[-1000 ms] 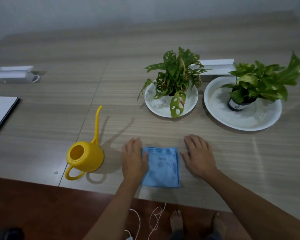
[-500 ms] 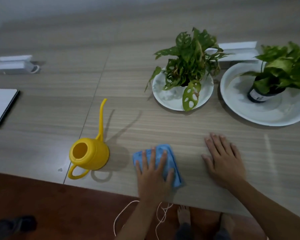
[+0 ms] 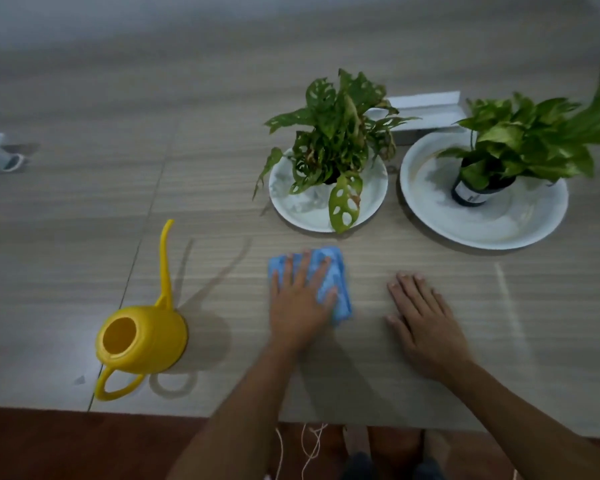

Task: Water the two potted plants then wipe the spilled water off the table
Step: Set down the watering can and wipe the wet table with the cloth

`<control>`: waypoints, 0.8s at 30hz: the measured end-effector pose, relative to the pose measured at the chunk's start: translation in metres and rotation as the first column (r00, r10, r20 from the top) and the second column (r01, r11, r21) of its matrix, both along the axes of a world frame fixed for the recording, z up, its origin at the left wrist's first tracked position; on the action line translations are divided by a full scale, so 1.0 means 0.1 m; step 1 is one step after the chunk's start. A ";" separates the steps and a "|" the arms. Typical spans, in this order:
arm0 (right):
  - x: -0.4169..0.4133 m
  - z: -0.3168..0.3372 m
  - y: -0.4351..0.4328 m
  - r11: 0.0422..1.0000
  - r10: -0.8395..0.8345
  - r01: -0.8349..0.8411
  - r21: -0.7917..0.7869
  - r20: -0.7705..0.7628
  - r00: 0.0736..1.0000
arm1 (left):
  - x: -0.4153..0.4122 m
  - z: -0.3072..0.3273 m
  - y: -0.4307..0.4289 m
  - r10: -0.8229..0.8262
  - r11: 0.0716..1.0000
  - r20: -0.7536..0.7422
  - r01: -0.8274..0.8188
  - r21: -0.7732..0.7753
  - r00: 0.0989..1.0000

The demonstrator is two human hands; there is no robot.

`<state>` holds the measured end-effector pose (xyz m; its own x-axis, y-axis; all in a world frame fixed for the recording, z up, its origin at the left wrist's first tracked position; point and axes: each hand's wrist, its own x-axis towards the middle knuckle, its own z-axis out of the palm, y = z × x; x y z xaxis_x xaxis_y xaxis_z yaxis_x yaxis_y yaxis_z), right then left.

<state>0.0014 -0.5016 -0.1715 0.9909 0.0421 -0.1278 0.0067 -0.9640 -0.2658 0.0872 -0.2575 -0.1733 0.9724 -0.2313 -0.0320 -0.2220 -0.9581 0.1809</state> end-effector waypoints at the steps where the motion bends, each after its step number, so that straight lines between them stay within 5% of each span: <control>1: -0.06 0.03 -0.10 0.999 -0.048 0.048 0.021 0.019 0.999 | 0.23 -0.05 0.23 0.108 0.994 0.075 -0.110 0.023 0.991; 5: -0.42 0.14 -0.84 0.956 -0.294 0.294 -0.017 0.033 0.955 | -0.27 -0.02 0.32 0.376 0.927 0.078 -0.373 -0.045 0.923; 8: -0.56 0.10 -1.22 0.927 -0.364 0.361 -0.099 -0.004 0.932 | -1.01 0.00 -0.68 0.022 0.999 0.031 -0.020 -0.050 0.999; 11: -0.56 0.02 -1.27 0.929 -0.352 0.349 -0.122 -0.002 0.936 | -0.60 -0.03 -1.28 -0.271 0.959 0.016 0.272 -0.077 0.962; 14: -0.58 0.02 -1.27 0.934 -0.341 0.339 -0.109 0.004 0.940 | 0.04 -0.10 -0.93 -0.061 0.998 0.042 0.060 0.025 0.997; 17: -0.59 0.04 -1.28 0.936 -0.342 0.342 -0.088 0.016 0.940 | -0.28 -0.09 -0.65 0.145 0.989 0.088 -0.143 -0.020 0.986; 21: -0.60 0.04 -1.28 0.939 -0.331 0.331 -0.089 0.019 0.944 | -1.08 -0.05 -1.34 -0.066 0.997 0.002 0.066 -0.049 0.998; 24: -0.59 0.02 -1.31 0.939 -0.336 0.337 -0.072 0.022 0.942 | -0.51 -0.08 -1.77 -0.155 0.985 0.044 0.158 -0.064 0.987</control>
<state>-0.0576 -0.6324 -0.1691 0.9467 -0.3031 -0.1089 -0.3194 -0.9273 -0.1952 0.0366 -0.4347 -0.1811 0.9242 -0.3809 0.0261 -0.3762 -0.8970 0.2322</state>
